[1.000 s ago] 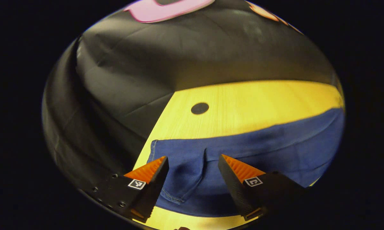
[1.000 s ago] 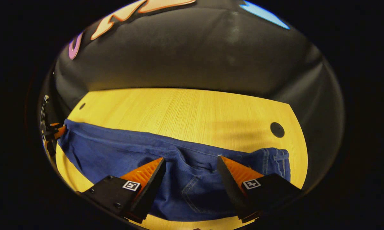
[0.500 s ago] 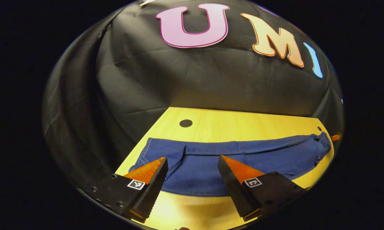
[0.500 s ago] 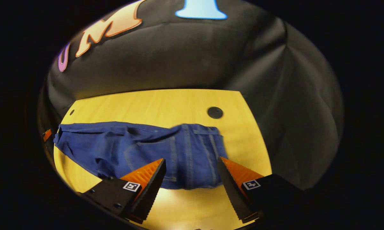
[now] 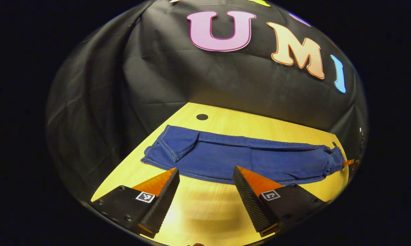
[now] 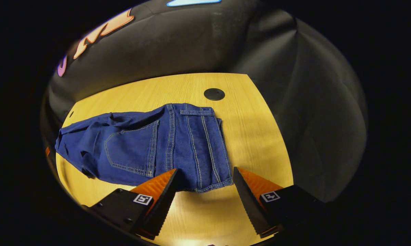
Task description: Grasp the waist and the cuffs of the jeans and fold them to make the two legs overlap; first hold the waist and fold one-third of the jeans toward the cuffs, then hold the cuffs and fold the remaining one-third in the same direction to finish folding.
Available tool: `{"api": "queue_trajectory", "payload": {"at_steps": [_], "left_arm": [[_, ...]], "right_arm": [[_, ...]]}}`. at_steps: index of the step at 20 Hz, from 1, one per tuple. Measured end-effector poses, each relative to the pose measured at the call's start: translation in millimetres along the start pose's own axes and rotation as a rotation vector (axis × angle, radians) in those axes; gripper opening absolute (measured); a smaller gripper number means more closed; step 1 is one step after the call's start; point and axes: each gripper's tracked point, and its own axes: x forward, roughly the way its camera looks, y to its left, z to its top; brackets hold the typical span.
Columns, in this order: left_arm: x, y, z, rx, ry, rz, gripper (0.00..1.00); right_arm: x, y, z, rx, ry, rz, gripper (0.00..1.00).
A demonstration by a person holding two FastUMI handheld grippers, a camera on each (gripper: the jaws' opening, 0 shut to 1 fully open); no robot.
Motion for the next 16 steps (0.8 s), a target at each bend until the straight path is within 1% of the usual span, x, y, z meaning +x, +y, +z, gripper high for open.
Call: {"api": "queue_trajectory", "payload": {"at_steps": [1,3,5,6,7,8,9,10,11,12,13,15,16], "left_arm": [[0.4,-1.0,-1.3,0.007,0.001,0.003,0.96],[1.4,-2.8,1.4,0.015,0.001,0.009,0.94],[0.8,-4.2,2.1,0.01,-0.009,0.006,0.94],[0.8,-5.0,2.5,0.011,-0.011,0.007,0.94],[2.1,-5.8,2.0,0.012,-0.009,0.006,0.94],[3.4,-7.3,1.3,0.017,-0.006,0.001,0.94],[4.8,-8.7,0.9,0.022,-0.002,-0.005,0.94],[6.0,-10.0,1.2,0.024,-0.001,-0.011,0.94],[6.6,-11.0,1.0,0.024,0.0,-0.018,0.94],[6.9,-11.7,2.0,0.018,0.001,-0.021,0.94],[7.2,-11.7,2.8,0.01,-0.003,-0.026,0.94],[7.2,-12.0,4.0,-0.001,-0.013,-0.032,0.94],[8.6,-13.0,4.8,-0.005,-0.019,-0.037,0.94]], "right_arm": [[0.0,-0.4,-1.9,0.01,0.002,0.012,0.96],[3.3,-0.4,-4.0,0.032,0.007,0.038,0.99],[6.2,2.3,-7.2,0.065,0.01,0.068,0.94],[6.6,3.6,-7.2,0.087,0.009,0.084,0.97],[5.0,2.9,-8.8,0.107,0.012,0.093,0.96],[7.4,2.0,-7.5,0.119,-0.001,0.095,0.89],[7.5,1.6,-8.8,0.112,-0.002,0.098,0.89],[7.4,1.9,-9.1,0.113,-0.008,0.096,0.95],[8.6,2.6,-7.6,0.111,-0.021,0.094,0.92],[8.4,4.0,-9.7,0.107,-0.028,0.093,0.92],[8.5,4.9,-7.9,0.105,-0.049,0.089,0.82],[10.2,10.3,-8.5,0.113,-0.058,0.084,0.58],[8.6,13.5,-9.1,0.118,-0.043,0.091,0.57]]}}
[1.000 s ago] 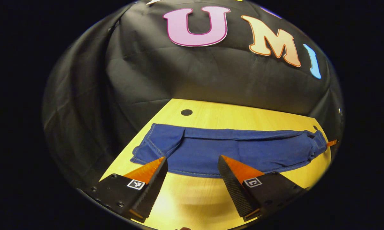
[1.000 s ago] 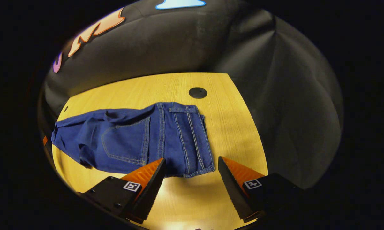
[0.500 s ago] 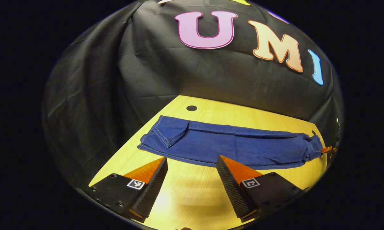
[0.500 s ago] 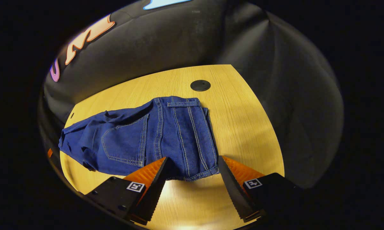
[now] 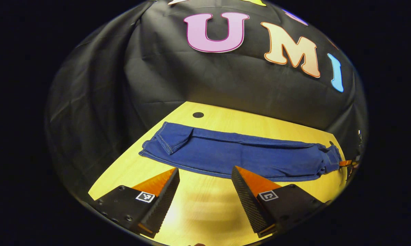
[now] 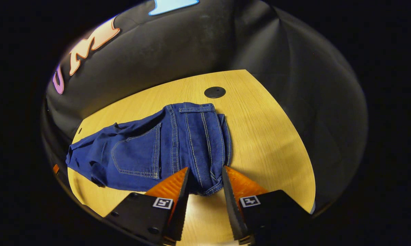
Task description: Grasp the waist and the cuffs of the jeans and fold them to make the two legs overlap; first hold the waist and fold one-third of the jeans toward the cuffs, then hold the cuffs and fold the remaining one-third in the same direction to finish folding.
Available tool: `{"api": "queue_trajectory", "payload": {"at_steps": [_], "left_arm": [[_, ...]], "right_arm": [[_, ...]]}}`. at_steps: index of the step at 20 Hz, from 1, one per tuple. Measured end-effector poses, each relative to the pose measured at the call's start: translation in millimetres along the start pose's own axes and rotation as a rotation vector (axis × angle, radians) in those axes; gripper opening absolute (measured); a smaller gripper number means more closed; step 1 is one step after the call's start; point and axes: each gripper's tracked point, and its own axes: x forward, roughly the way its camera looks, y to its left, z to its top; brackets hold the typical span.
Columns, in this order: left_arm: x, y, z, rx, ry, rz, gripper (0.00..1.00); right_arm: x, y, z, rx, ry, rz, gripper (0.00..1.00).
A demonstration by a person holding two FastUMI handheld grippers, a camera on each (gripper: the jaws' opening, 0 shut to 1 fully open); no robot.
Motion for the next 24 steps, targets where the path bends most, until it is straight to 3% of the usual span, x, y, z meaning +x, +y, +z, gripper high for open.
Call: {"api": "queue_trajectory", "payload": {"at_steps": [1,7,9,13,24], "left_arm": [[0.4,-1.1,-0.3,0.0,-0.005,-0.009,0.94],[-2.0,-3.1,2.7,-0.006,-0.005,-0.033,0.94],[-4.6,-3.3,3.7,-0.019,-0.009,-0.046,0.94],[-10.0,-0.7,7.4,-0.035,-0.022,-0.076,0.96],[13.2,20.9,32.3,-0.003,-0.047,-0.231,0.95]], "right_arm": [[-0.1,1.6,1.9,0.012,-0.01,0.007,0.44],[-3.8,6.7,13.0,0.03,-0.07,-0.04,0.06],[-18.4,16.8,30.5,-0.003,-0.138,-0.035,0.05],[-54.5,40.4,71.2,0.05,-0.252,0.034,0.05],[-148.7,262.3,126.7,0.203,-0.399,0.497,0.04]]}}
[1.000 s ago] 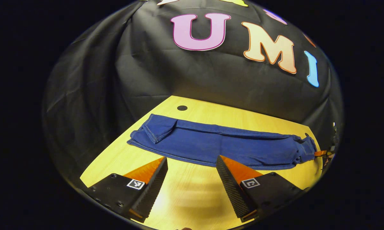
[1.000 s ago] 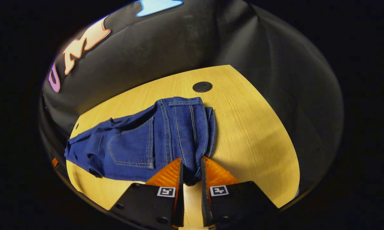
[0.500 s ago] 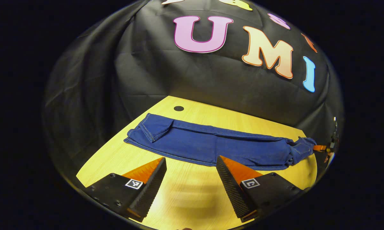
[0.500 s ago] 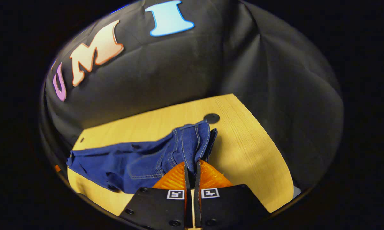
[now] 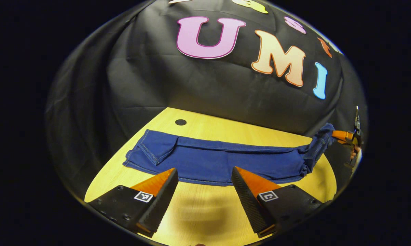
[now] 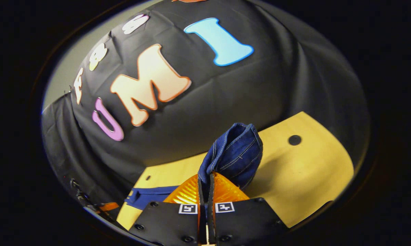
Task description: Grasp the waist and the cuffs of the jeans and fold them to make the two legs overlap; first hold the waist and fold one-third of the jeans toward the cuffs, then hold the cuffs and fold the remaining one-third in the same direction to finish folding.
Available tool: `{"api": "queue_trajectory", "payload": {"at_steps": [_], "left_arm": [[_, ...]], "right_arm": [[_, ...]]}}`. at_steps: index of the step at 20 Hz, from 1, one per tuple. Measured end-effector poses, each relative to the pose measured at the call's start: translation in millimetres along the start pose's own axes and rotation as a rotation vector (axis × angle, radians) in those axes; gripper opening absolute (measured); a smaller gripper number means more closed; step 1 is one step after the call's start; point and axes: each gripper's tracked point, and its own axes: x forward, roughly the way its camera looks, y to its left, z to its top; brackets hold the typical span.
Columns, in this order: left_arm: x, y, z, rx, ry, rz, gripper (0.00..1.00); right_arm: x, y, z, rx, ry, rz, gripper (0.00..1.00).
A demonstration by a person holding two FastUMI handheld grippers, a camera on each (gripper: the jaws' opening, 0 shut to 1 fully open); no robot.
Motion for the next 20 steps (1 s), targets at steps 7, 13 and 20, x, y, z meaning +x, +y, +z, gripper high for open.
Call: {"api": "queue_trajectory", "payload": {"at_steps": [7,13,20], "left_arm": [[4.7,19.7,-1.1,-0.007,0.006,-0.052,0.95],[8.9,37.0,3.3,-0.028,-0.005,-0.055,0.95],[10.4,70.0,10.3,-0.052,-0.025,-0.022,0.95]], "right_arm": [[24.6,150.7,-39.4,-0.061,0.046,0.265,0.04],[103.1,184.0,-179.7,-0.147,0.347,0.297,0.04],[140.9,168.4,-292.3,-0.275,0.521,0.143,0.01]]}}
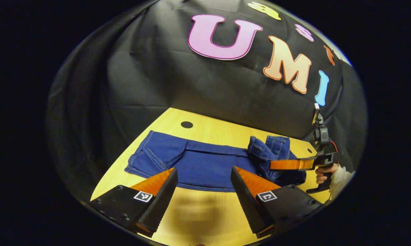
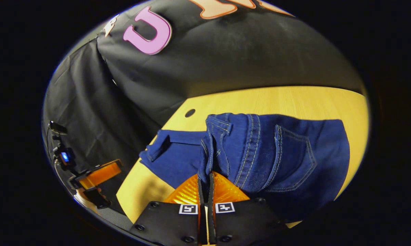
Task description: Grasp the waist and the cuffs of the jeans and fold them to make the two legs overlap; first hold the waist and fold one-third of the jeans toward the cuffs, then hold the cuffs and fold the remaining one-third in the same direction to finish folding.
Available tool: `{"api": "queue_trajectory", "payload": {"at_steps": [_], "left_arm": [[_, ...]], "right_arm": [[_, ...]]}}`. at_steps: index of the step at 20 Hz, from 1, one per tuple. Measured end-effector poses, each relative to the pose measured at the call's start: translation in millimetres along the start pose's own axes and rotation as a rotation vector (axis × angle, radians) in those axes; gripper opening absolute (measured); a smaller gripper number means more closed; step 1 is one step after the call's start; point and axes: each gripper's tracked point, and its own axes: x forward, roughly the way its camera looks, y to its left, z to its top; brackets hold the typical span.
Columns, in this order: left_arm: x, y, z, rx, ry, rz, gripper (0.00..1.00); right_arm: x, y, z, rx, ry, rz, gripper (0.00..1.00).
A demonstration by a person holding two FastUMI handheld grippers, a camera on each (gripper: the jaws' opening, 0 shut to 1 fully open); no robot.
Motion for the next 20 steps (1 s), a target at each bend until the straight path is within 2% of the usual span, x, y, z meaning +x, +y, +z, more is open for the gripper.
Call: {"api": "queue_trajectory", "payload": {"at_steps": [1,2,3,4,5,6,9,10,11,14,15,16,17,20], "left_arm": [[1.6,8.7,-0.2,-0.013,-0.006,0.011,0.95],[2.6,19.1,-1.1,-0.027,-0.007,0.028,0.95],[5.2,29.9,-2.9,-0.042,-0.002,0.05,0.95],[6.1,42.1,-3.7,-0.06,-0.001,0.071,0.95],[7.5,52.8,-3.3,-0.073,-0.006,0.088,0.95],[10.5,64.7,-2.8,-0.09,-0.014,0.108,0.95],[23.1,101.9,-5.2,-0.161,-0.01,0.158,0.95],[26.8,113.8,-6.8,-0.173,-0.008,0.173,0.96],[33.6,125.9,-7.0,-0.176,-0.011,0.195,0.96],[50.5,156.2,-16.7,-0.159,0.02,0.243,0.96],[58.3,164.2,-21.0,-0.155,0.034,0.252,0.96],[62.8,168.7,-23.7,-0.155,0.044,0.261,0.96],[68.0,175.3,-27.8,-0.161,0.053,0.269,0.96],[76.6,180.6,-36.0,-0.2,0.081,0.279,0.96]], "right_arm": [[-1.3,-1.3,2.6,-0.016,-0.007,-0.007,0.06],[-3.1,4.0,2.1,-0.014,-0.009,0.019,0.06],[-1.9,9.4,3.6,0.003,-0.011,0.047,0.12],[-11.6,14.7,4.3,0.021,-0.009,0.077,0.32],[-19.3,16.1,7.1,0.014,-0.013,0.075,0.51],[-27.1,14.9,6.3,0.0,-0.011,0.056,0.59],[-67.8,17.2,12.6,0.015,-0.042,0.026,0.98],[-87.4,22.3,14.0,0.035,-0.064,0.026,0.94],[-106.2,23.2,16.4,0.057,-0.084,0.015,0.98],[-157.2,24.8,27.0,0.179,-0.123,0.004,0.98],[-171.8,19.2,34.3,0.209,-0.147,-0.016,0.98],[-185.5,7.8,39.9,0.219,-0.174,-0.05,0.93],[-198.2,-5.3,46.3,0.219,-0.206,-0.091,0.98],[-227.7,-34.0,53.6,0.263,-0.256,-0.179,0.97]]}}
